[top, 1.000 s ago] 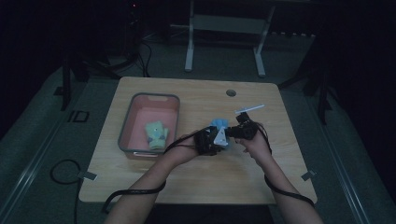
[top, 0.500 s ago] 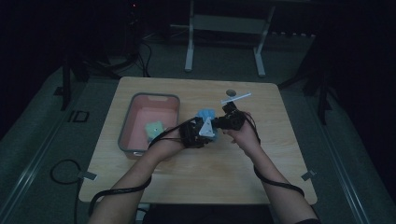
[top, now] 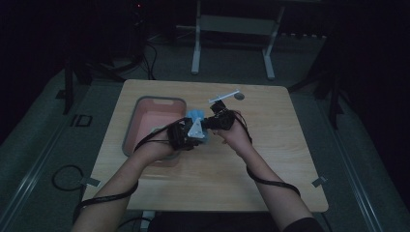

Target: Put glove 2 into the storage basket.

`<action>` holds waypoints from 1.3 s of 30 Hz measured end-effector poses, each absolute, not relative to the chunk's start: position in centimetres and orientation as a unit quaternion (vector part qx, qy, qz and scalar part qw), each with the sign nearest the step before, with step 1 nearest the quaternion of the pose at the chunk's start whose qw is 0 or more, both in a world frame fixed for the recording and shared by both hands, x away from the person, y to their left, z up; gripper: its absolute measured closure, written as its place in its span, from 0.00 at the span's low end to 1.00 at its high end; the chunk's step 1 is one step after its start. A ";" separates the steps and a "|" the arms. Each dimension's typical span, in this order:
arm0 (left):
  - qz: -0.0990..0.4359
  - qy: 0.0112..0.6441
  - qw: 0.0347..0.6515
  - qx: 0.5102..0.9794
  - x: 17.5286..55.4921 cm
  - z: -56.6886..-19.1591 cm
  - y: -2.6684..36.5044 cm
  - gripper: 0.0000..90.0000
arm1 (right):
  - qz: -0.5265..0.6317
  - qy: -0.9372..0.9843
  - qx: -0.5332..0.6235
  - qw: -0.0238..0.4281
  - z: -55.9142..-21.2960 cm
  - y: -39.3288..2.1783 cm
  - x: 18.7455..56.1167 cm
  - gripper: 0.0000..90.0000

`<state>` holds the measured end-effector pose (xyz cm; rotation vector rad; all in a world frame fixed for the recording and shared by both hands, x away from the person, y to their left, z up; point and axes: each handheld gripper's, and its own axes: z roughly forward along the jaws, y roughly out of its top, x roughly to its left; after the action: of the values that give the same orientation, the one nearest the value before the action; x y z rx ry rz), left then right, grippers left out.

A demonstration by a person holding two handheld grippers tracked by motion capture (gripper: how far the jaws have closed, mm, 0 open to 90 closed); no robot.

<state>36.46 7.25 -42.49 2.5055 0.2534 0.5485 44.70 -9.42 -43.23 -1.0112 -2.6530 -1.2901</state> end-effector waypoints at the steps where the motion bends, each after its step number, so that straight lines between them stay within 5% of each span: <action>1: 0.206 0.096 0.276 0.934 36.4 -42.4 7.6 0.84 | -0.415 -0.850 -0.323 0.013 -43.2 -8.9 44.8 0.85; 21: 0.208 0.150 0.259 0.931 36.5 -43.3 16.1 0.84 | -0.413 -0.861 -0.294 0.032 -43.9 0.7 45.8 0.85; 34: 0.174 0.174 0.248 0.937 38.2 -47.2 17.7 0.84 | -0.374 -0.874 -0.308 0.043 -47.3 3.5 47.3 0.84; 39: 0.154 0.179 0.240 0.941 38.8 -48.1 17.6 0.83 | -0.360 -0.880 -0.310 0.020 -47.9 3.6 47.3 0.73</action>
<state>38.80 17.56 -48.06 2.5761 0.4911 0.4222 47.26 3.55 -47.88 -0.9614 -2.7286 -1.1160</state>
